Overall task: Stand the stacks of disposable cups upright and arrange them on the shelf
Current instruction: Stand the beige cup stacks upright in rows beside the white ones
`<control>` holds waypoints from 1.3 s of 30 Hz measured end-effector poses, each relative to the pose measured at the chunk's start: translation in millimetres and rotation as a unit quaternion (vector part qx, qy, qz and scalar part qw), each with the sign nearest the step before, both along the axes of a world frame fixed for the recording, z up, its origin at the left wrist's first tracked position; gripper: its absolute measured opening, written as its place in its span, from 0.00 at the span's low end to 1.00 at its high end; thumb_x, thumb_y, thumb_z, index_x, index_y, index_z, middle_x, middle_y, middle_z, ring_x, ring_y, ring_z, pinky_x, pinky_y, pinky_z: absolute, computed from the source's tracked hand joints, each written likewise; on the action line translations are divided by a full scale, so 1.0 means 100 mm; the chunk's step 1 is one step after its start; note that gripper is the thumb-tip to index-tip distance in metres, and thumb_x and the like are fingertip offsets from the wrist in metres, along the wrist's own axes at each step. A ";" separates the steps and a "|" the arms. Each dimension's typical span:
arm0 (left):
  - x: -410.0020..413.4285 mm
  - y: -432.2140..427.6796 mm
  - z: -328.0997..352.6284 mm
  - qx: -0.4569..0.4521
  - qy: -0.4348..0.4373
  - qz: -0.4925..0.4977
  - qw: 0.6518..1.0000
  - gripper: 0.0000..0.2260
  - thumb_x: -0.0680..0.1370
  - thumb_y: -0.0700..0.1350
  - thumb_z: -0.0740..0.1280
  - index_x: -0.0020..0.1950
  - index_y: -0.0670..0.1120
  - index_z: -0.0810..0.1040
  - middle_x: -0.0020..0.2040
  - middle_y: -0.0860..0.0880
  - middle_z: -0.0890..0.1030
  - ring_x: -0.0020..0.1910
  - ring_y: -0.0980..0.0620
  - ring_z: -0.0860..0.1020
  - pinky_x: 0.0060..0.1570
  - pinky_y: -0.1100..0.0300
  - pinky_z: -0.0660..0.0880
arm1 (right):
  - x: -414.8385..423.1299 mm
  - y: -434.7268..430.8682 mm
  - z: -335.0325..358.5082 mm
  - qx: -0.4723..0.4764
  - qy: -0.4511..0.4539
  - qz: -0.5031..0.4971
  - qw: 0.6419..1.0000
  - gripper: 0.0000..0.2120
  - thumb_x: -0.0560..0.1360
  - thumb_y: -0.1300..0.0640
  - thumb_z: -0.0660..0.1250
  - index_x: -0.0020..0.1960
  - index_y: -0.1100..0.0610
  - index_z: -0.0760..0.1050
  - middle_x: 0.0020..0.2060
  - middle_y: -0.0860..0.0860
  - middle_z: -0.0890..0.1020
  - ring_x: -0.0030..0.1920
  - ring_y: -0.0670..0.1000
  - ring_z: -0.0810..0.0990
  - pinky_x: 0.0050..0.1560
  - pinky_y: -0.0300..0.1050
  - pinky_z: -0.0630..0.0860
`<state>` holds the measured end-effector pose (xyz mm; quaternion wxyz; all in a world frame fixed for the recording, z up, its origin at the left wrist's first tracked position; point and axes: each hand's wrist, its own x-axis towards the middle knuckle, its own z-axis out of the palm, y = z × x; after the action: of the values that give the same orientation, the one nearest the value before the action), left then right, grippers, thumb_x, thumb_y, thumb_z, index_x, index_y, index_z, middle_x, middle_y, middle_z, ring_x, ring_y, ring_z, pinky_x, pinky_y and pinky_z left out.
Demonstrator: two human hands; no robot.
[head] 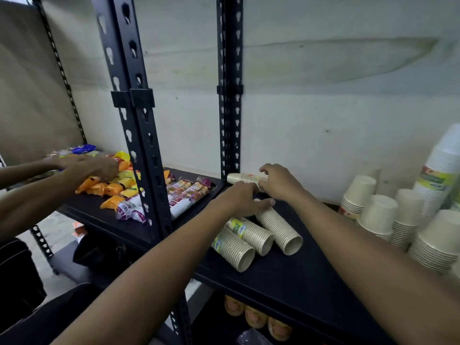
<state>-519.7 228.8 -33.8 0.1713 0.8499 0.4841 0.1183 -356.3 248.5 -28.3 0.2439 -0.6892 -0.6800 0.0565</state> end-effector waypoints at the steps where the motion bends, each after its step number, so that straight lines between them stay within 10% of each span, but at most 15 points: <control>1: 0.04 0.02 -0.03 -0.012 0.004 -0.004 1.000 0.36 0.71 0.75 0.63 0.70 0.52 0.75 0.62 0.51 0.81 0.60 0.49 0.79 0.61 0.49 0.77 | 0.00 0.09 -0.03 -0.011 -0.014 0.003 1.000 0.24 0.78 0.51 0.67 0.73 0.53 0.71 0.67 0.55 0.75 0.67 0.56 0.74 0.65 0.55 0.74; 5: 0.12 0.12 -0.10 -0.026 0.043 -0.007 0.999 0.46 0.64 0.81 0.58 0.72 0.54 0.73 0.65 0.50 0.80 0.64 0.48 0.78 0.63 0.48 0.76 | 0.01 0.36 -0.10 -0.040 -0.069 0.007 0.997 0.26 0.79 0.51 0.66 0.75 0.53 0.68 0.70 0.54 0.74 0.69 0.56 0.72 0.67 0.53 0.73; 13: 0.16 0.16 -0.07 -0.060 -0.005 -0.022 0.998 0.25 0.72 0.72 0.68 0.53 0.52 0.80 0.44 0.52 0.83 0.42 0.55 0.82 0.38 0.60 0.74 | 0.04 0.53 -0.09 -0.062 -0.187 0.008 0.980 0.28 0.77 0.49 0.71 0.75 0.52 0.70 0.67 0.54 0.73 0.67 0.56 0.71 0.64 0.56 0.75; 17: 0.10 0.12 -0.02 -0.073 -0.041 -0.017 0.996 0.21 0.72 0.68 0.71 0.54 0.53 0.80 0.43 0.52 0.84 0.40 0.55 0.84 0.42 0.59 0.78 | 0.02 0.52 -0.08 -0.057 -0.199 0.019 0.978 0.22 0.76 0.51 0.72 0.69 0.52 0.76 0.60 0.54 0.73 0.59 0.56 0.76 0.57 0.54 0.77; 25: -0.03 0.06 0.03 -0.096 -0.178 0.024 0.979 0.33 0.66 0.63 0.79 0.67 0.52 0.76 0.56 0.51 0.81 0.55 0.53 0.80 0.59 0.54 0.79 | 0.08 0.29 0.02 -0.078 -0.106 0.005 0.991 0.19 0.74 0.51 0.71 0.65 0.49 0.76 0.61 0.54 0.78 0.55 0.56 0.80 0.55 0.51 0.80; 39: -0.13 0.15 0.36 0.000 -0.357 0.025 0.934 0.37 0.70 0.45 0.81 0.75 0.45 0.69 0.65 0.48 0.78 0.61 0.50 0.78 0.55 0.57 0.78 | 0.26 -0.48 -0.02 0.132 0.240 -0.168 0.947 0.25 0.71 0.55 0.76 0.66 0.57 0.75 0.57 0.55 0.69 0.57 0.59 0.78 0.57 0.48 0.78</control>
<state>-532.7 244.0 2.5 0.3301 0.7391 0.4123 0.4180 -329.8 200.1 -30.1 0.4950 -0.7209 -0.4770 0.0883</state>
